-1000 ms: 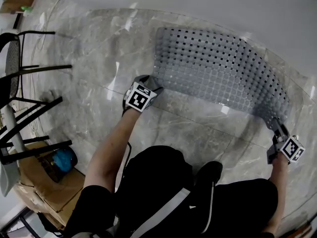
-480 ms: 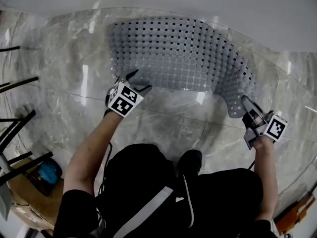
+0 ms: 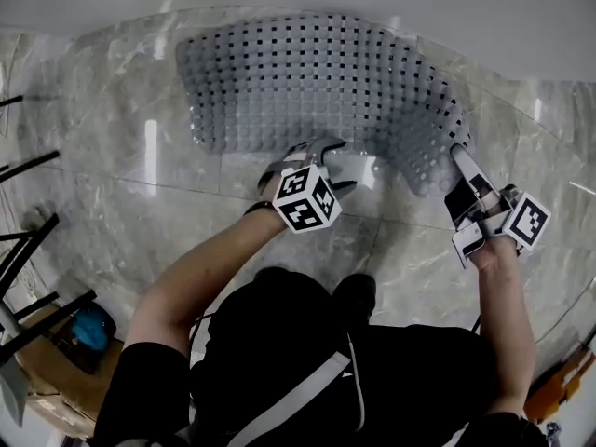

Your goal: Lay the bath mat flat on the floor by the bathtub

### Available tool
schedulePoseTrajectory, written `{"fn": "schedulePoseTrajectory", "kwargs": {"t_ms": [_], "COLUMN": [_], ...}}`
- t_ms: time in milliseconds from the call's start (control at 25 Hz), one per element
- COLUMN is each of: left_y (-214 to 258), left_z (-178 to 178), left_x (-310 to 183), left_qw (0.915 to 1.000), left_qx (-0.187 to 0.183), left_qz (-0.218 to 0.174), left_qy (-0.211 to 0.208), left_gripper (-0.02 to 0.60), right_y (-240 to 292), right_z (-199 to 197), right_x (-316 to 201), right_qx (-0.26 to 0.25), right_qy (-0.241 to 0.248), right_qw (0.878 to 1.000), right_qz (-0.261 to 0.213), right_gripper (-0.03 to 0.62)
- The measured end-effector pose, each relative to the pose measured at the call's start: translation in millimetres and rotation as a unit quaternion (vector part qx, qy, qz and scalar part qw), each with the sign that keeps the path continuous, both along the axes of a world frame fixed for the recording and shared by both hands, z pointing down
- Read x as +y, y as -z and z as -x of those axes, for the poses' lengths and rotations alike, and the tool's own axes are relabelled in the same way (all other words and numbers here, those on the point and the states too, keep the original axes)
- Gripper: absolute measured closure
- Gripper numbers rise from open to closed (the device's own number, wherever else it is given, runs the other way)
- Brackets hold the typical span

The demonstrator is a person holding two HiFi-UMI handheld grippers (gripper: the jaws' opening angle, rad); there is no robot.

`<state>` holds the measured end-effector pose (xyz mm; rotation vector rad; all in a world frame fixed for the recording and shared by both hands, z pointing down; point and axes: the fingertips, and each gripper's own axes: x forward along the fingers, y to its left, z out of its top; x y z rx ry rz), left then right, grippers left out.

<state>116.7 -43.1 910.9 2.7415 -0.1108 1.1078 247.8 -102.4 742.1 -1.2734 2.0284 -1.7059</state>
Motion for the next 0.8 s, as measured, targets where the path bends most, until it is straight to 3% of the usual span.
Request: {"fn": "schedulePoseTrajectory", "kwargs": {"t_ms": [320, 480, 640, 680, 720, 800], "left_y": [5.3, 12.8, 20.4, 23.1, 25.6, 27.9], "left_z": [-57.4, -84.8, -100.1, -101.7, -101.9, -98.4], "left_x": [4.2, 0.4, -4.3, -3.2, -1.9, 1.5], "left_qw": [0.9991, 0.9972, 0.9948, 0.9947, 0.9948, 0.9953], "left_qx": [0.025, 0.035, 0.043, 0.049, 0.054, 0.059], "left_qz": [-0.019, -0.062, -0.093, -0.09, -0.085, -0.073], "left_qy": [-0.028, -0.024, -0.008, -0.009, -0.012, -0.021], "left_gripper": [0.232, 0.232, 0.233, 0.24, 0.311, 0.338], "right_y": [-2.1, 1.9, 6.8, 7.5, 7.8, 7.0], "right_z": [-7.6, -7.5, -5.4, -6.3, -7.7, -11.9], "right_x": [8.5, 7.3, 9.2, 9.5, 10.0, 12.3], "right_qx": [-0.01, -0.039, -0.038, -0.03, -0.018, 0.008], "right_qy": [-0.028, -0.057, -0.051, -0.045, -0.038, -0.026], "right_qw": [0.999, 0.998, 0.998, 0.999, 0.999, 1.0], "right_qz": [0.011, 0.014, 0.012, 0.009, 0.006, 0.001], "right_gripper": [0.58, 0.58, 0.58, 0.579, 0.579, 0.579]}}
